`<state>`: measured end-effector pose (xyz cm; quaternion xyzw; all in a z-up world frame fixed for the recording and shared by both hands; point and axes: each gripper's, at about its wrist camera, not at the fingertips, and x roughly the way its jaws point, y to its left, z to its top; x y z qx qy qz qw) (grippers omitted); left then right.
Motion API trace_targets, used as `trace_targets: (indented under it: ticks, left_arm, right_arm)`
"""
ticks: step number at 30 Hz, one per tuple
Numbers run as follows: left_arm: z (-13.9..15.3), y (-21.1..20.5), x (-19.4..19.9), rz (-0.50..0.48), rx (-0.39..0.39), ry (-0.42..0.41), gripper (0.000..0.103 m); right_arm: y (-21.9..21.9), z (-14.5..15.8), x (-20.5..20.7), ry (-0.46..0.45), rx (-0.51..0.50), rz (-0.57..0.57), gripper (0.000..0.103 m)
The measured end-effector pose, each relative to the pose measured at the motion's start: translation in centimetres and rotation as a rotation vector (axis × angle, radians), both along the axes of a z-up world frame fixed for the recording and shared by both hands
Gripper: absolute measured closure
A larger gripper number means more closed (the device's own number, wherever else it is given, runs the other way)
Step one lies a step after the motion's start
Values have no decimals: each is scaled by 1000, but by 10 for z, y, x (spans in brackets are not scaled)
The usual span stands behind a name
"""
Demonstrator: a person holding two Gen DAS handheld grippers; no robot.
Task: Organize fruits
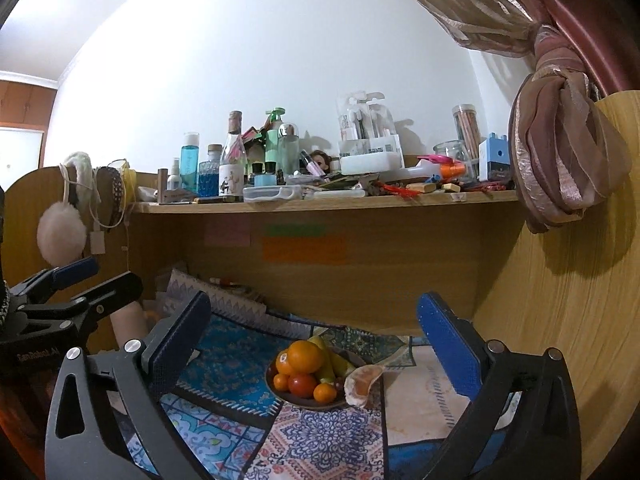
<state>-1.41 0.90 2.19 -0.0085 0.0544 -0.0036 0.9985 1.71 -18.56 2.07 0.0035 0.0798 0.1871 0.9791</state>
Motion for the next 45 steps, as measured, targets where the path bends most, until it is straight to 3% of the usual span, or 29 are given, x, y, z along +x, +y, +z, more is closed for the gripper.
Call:
trace_targets:
  ticks: [45]
  left_arm:
    - [-2, 4, 6, -6, -12, 1, 0]
  right_arm:
    - [7, -3, 4, 25, -11, -10, 0]
